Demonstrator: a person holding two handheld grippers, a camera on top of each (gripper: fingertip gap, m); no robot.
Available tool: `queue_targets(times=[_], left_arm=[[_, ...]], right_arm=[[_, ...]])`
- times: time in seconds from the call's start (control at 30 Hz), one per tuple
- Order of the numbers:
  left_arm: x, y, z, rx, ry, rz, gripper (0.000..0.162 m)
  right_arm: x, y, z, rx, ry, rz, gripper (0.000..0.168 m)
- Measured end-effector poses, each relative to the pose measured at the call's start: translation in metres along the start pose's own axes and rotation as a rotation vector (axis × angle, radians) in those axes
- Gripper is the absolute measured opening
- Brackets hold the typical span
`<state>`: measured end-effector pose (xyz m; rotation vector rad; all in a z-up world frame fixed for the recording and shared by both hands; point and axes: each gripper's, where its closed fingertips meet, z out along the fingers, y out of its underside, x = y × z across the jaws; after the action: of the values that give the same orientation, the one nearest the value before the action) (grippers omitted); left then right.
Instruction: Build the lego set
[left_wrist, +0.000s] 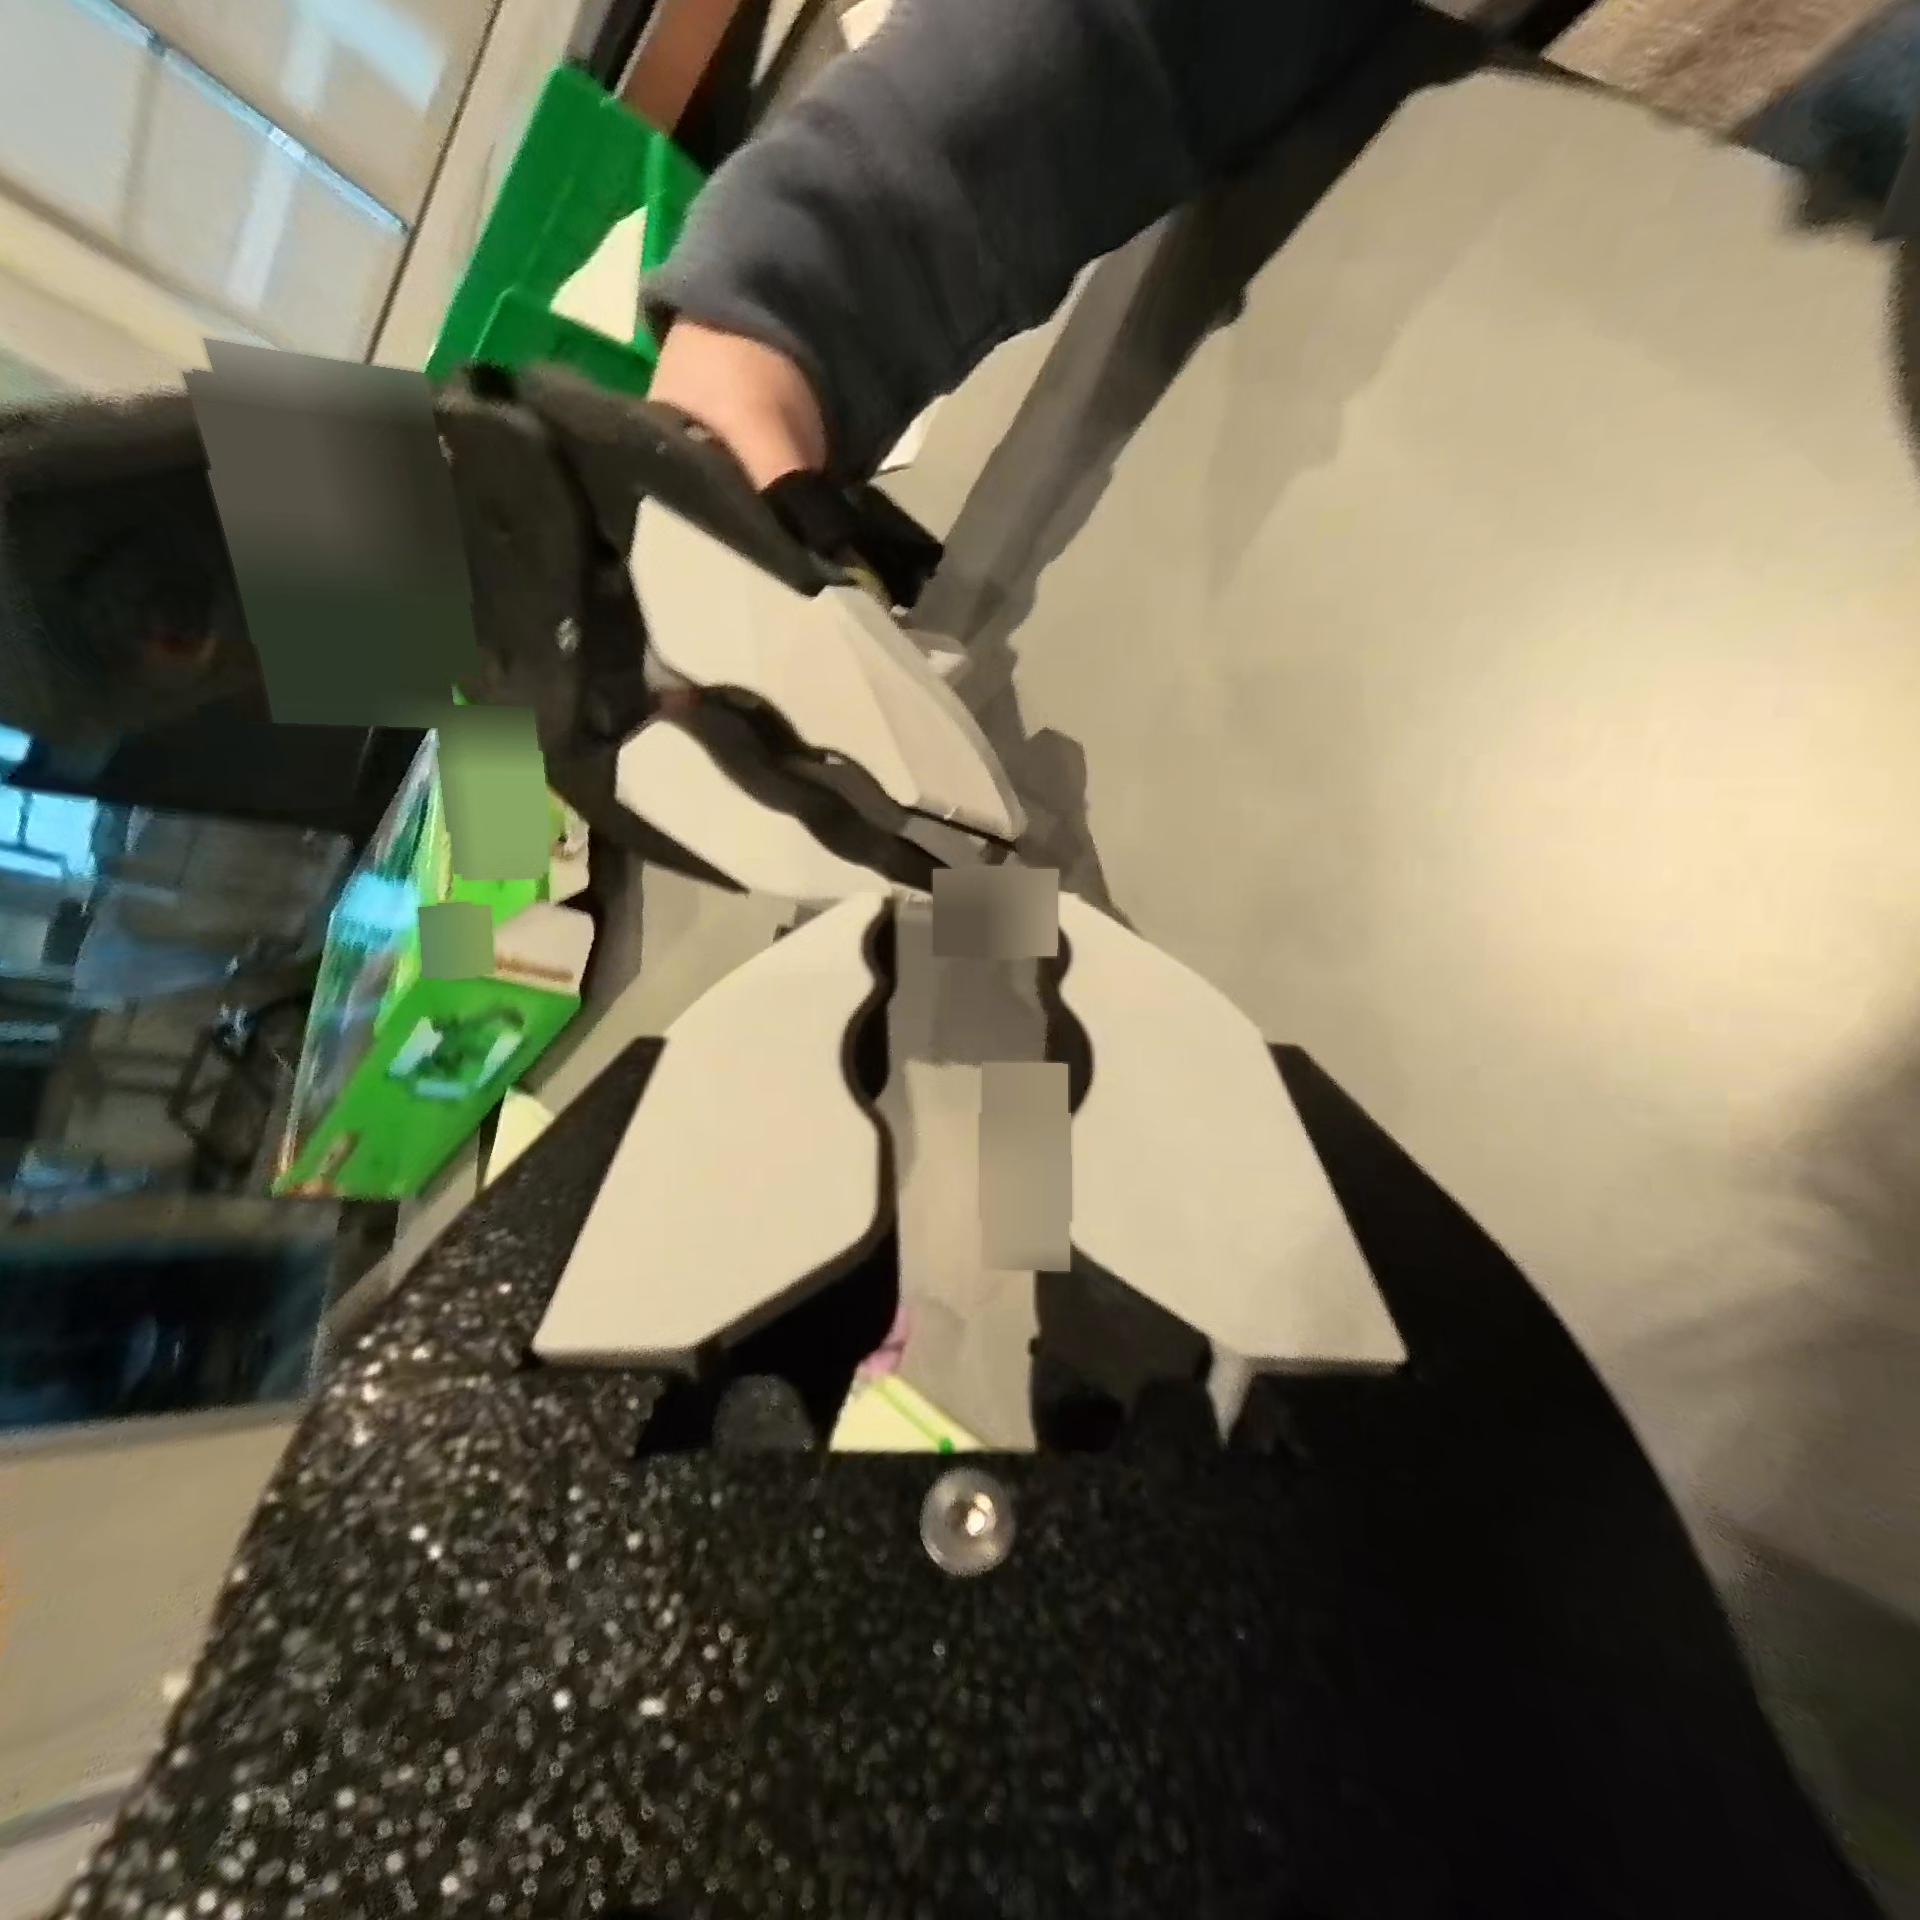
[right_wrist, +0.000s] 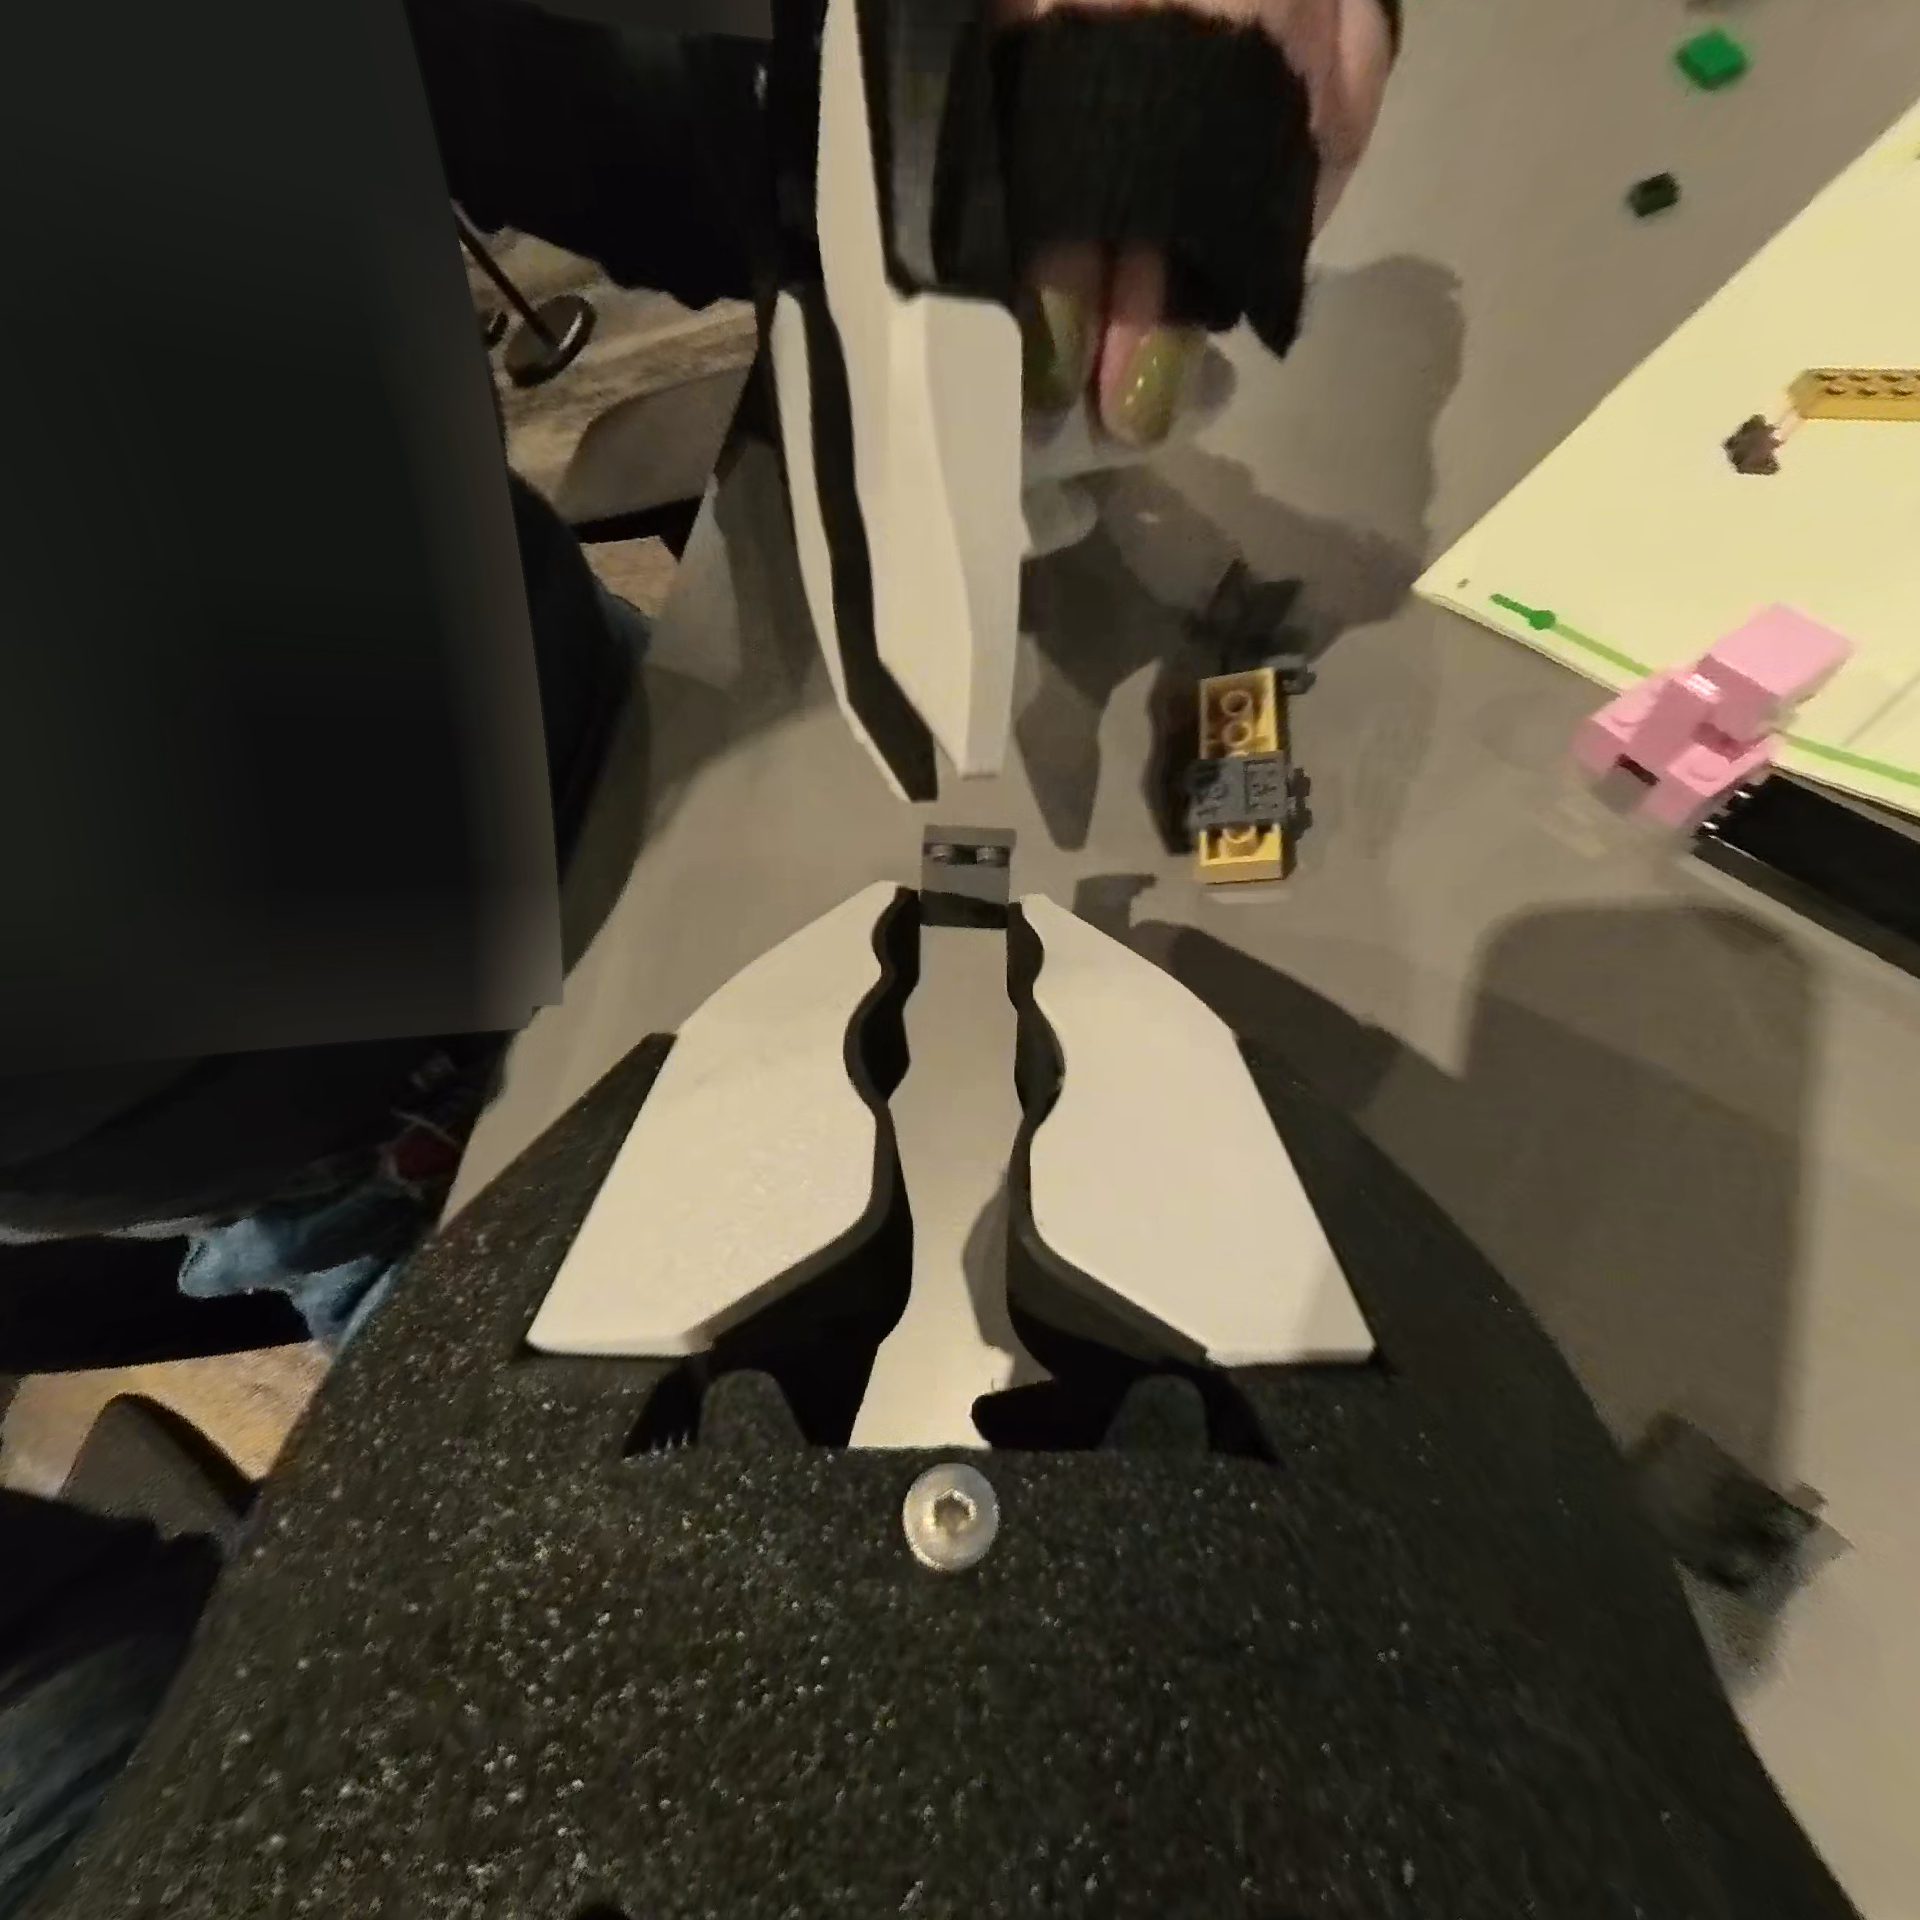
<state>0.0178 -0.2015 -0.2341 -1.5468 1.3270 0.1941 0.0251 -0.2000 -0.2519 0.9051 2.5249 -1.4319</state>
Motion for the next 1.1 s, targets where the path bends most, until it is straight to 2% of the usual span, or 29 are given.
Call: queue_targets(times=[0.13, 0.73, 0.83, 0.93, 1.1], left_arm=[[0.003, -0.002, 0.004, -0.007, 0.017, 0.053, 0.015], [0.029, 0.002, 0.014, -0.082, 0.171, 0.102, 0.004], [0.014, 0.010, 0.016, -0.126, 0.048, 0.024, 0.003], [-0.014, 0.017, 0.009, -0.137, -0.142, -0.161, 0.003], [-0.046, 0.007, -0.009, 0.075, -0.306, -0.549, 0.003]], right_arm=[[-0.004, 0.001, 0.003, -0.010, -0.029, 0.001, 0.016], [-0.009, 0.008, 0.010, -0.063, -0.065, 0.010, 0.016], [0.005, 0.001, 0.001, -0.005, 0.049, -0.022, 0.018], [0.016, -0.020, -0.018, 0.137, 0.194, -0.086, 0.028], [0.025, -0.052, -0.040, 0.320, 0.482, -0.240, 0.029]])
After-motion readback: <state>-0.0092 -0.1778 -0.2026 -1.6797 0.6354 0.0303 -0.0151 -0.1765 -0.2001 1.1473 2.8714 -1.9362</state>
